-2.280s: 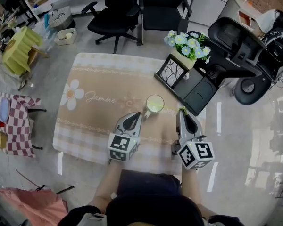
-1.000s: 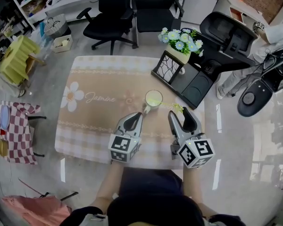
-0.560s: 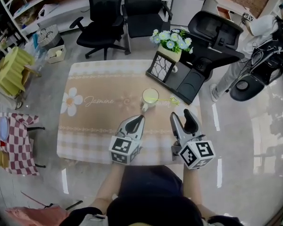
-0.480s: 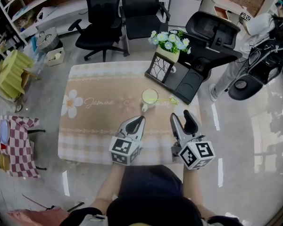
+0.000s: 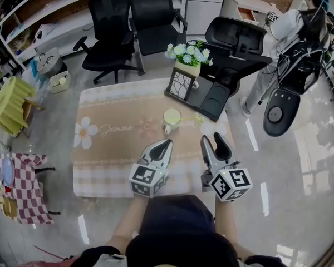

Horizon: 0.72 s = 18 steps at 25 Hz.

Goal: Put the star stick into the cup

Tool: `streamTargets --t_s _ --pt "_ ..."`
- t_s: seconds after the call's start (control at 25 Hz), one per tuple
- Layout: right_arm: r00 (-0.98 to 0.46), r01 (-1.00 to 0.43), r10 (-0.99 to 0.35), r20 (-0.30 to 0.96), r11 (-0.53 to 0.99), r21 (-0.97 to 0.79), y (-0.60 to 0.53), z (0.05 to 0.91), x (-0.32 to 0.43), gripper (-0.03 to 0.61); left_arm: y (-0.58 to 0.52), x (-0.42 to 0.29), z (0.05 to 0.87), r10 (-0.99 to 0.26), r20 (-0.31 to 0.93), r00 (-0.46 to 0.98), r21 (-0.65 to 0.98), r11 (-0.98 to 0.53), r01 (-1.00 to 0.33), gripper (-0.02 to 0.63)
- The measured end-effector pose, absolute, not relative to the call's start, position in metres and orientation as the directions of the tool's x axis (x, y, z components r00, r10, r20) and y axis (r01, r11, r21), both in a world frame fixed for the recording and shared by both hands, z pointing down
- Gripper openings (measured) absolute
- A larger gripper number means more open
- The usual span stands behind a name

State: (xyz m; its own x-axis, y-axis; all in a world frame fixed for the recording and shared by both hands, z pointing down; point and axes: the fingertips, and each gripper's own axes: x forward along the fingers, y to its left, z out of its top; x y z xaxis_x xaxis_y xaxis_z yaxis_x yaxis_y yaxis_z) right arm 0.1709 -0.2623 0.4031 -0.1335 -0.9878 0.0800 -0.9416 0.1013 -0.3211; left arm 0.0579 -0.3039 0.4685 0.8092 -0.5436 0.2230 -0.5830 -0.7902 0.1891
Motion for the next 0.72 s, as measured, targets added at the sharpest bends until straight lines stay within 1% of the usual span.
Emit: streamTargets --t_s 0.08,0.12,0.28,0.52,0.72 --pt "-0.111 -0.945 -0.991 0.076 0.082 -0.316 -0.257 0.4 0.174 0.165 -0.301 0.06 0.467 -0.534 0.218 0.817 0.198 -0.795 -0.573 0.009" --pt "-0.096 -0.947 -0.992 0.077 0.068 -0.313 -0.254 0.399 0.176 0.143 -0.299 0.061 0.466 -0.53 0.215 0.821 0.203 -0.798 -0.568 0.009" --pt "-0.026 -0.952 -0.995 0.097 -0.005 -0.306 -0.24 0.4 0.191 0.005 -0.29 0.07 0.464 -0.507 0.205 0.837 0.208 -0.813 -0.543 0.009" --pt "-0.001 -0.977 -0.991 0.137 -0.028 -0.211 -0.229 0.402 0.192 0.004 -0.278 0.074 0.464 -0.486 0.207 0.849 0.207 -0.827 -0.523 0.009" --pt "-0.01 -0.979 -0.99 0.139 -0.019 -0.202 -0.226 0.403 0.185 0.004 -0.275 0.072 0.463 -0.482 0.209 0.851 0.2 -0.831 -0.519 0.009"
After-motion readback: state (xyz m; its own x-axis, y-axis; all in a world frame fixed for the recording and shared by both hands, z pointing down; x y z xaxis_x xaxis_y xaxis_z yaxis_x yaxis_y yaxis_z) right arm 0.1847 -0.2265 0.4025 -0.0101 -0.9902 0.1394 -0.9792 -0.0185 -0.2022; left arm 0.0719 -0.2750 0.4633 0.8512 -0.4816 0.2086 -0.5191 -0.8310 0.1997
